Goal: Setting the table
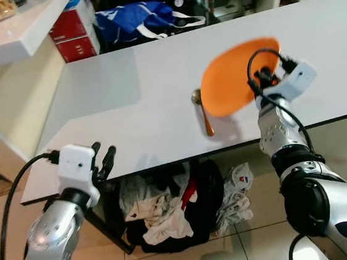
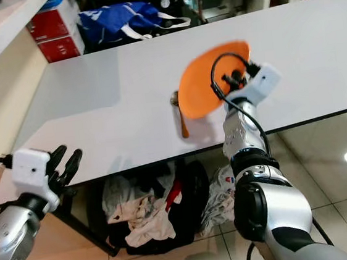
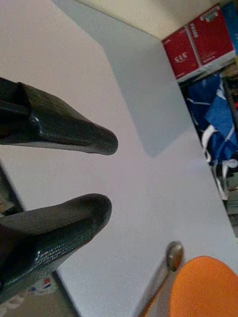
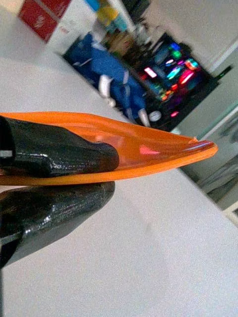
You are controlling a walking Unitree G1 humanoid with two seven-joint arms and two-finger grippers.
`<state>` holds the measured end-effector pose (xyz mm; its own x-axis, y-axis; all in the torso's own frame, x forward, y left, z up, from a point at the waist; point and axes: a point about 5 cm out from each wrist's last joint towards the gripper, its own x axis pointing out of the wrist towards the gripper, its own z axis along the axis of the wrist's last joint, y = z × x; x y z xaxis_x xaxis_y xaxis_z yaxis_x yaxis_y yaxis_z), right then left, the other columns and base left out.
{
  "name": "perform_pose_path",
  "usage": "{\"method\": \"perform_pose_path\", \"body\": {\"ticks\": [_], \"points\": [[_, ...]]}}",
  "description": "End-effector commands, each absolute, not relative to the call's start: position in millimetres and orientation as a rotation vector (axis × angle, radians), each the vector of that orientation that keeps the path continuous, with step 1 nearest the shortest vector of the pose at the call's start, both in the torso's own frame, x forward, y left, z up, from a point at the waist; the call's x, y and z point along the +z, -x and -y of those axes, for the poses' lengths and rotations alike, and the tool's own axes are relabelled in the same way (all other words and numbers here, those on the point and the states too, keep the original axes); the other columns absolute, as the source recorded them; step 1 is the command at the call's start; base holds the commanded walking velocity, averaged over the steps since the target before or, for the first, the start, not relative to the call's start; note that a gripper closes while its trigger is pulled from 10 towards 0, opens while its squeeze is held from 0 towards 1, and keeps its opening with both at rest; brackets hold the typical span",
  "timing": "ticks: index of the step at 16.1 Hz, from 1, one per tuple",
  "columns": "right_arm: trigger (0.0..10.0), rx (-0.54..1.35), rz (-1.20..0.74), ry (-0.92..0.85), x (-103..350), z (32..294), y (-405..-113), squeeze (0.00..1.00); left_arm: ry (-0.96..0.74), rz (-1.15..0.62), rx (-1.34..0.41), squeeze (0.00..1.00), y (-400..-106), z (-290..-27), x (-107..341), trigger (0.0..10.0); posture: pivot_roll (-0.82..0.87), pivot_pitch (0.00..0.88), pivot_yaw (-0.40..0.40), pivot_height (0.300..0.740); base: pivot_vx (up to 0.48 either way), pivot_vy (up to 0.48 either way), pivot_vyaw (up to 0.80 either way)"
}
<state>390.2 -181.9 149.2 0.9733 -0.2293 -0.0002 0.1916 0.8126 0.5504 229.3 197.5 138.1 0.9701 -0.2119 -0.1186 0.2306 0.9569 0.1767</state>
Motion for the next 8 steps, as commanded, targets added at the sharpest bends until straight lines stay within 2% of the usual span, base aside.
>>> {"method": "perform_pose_path", "body": {"ticks": [1, 4, 7, 8], "points": [[10.0, -0.205, 0.083, -0.568, 154, 180, -393, 0.00, -0.204, -0.096, -0.215, 0.00, -226, -203, 145, 10.0, 0.16, 0.063, 0.163, 0.740, 0.000, 0.000, 0.00], [10.0, -0.243, 0.036, -0.535, 141, 185, -388, 0.00, -0.215, -0.109, -0.214, 0.00, -217, -206, 149, 10.0, 0.18, 0.089, 0.175, 0.740, 0.000, 0.000, 0.00], [10.0, -0.284, 0.019, -0.393, 133, 195, -382, 0.00, -0.217, -0.123, -0.207, 0.00, -212, -208, 151, 10.0, 0.18, 0.110, 0.177, 0.740, 0.000, 0.000, 0.00], [10.0, -0.298, 0.008, -0.356, 129, 198, -380, 0.58, -0.218, -0.128, -0.211, 0.00, -211, -207, 151, 10.0, 0.18, 0.119, 0.179, 0.740, 0.000, 0.000, 0.00]]}}
